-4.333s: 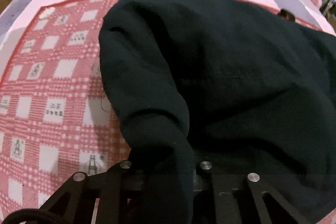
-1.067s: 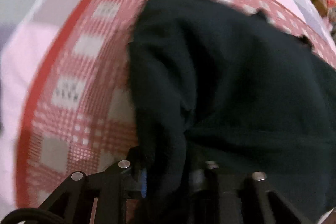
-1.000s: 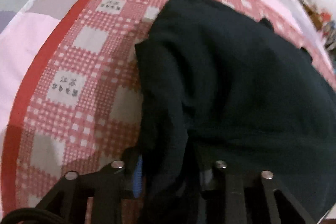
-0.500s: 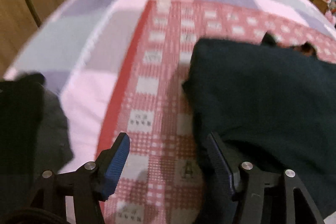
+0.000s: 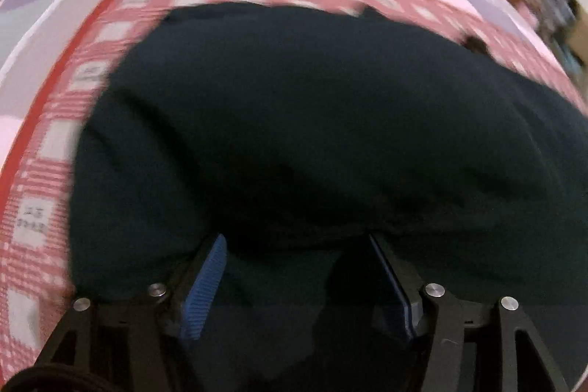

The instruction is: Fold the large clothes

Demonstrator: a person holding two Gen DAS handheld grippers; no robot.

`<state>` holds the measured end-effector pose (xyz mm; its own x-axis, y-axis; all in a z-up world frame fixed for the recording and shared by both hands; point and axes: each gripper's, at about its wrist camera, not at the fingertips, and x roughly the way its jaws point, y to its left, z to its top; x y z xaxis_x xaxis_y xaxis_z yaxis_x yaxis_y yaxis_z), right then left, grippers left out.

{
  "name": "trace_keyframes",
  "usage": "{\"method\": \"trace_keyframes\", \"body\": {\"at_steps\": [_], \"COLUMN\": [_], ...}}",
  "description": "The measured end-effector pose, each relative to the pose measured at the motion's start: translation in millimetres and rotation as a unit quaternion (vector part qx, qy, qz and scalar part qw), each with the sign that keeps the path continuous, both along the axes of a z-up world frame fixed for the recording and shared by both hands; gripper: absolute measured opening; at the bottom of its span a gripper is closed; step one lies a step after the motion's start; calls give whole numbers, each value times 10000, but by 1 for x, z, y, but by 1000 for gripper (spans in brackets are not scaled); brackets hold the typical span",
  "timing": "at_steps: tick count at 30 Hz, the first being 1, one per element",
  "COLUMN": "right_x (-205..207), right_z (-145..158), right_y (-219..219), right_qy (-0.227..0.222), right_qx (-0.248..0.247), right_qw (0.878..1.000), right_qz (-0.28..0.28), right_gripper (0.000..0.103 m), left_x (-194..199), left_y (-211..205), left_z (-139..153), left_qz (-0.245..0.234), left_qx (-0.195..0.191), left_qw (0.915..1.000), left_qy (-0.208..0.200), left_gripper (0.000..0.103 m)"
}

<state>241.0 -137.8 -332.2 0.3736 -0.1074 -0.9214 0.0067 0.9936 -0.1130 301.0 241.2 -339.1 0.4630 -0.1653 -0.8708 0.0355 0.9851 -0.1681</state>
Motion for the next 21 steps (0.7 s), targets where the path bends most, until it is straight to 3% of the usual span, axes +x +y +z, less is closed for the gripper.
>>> {"method": "trace_keyframes", "body": {"at_steps": [2, 3, 6, 9, 14, 21], "right_x": [15, 20, 13, -13, -94, -198], "right_z": [-2, -2, 8, 32, 107, 209], "right_y": [-19, -26, -44, -67, -46, 16], "right_qy": [71, 74, -15, -106, -671, -738], "right_qx": [258, 298, -36, 50, 111, 474], "right_qw": [9993, 9990, 9984, 9953, 9972, 9952], "right_qz": [-247, -316, -561, -961, -305, 440], "right_gripper": [77, 77, 77, 77, 77, 77], "left_x": [3, 2, -7, -37, -112, -217], "left_y": [11, 16, 42, 59, 25, -42], "left_z": [1, 3, 13, 46, 126, 212], "left_qz": [-15, -41, 405, 675, 469, 656], "left_qx": [138, 487, 1140, 993, 1341, 972], "left_qw": [9999, 9988, 9925, 9928, 9894, 9930], "left_qy": [9, 0, 160, 12, -301, -143], "left_gripper": [62, 62, 59, 58, 64, 73]}}
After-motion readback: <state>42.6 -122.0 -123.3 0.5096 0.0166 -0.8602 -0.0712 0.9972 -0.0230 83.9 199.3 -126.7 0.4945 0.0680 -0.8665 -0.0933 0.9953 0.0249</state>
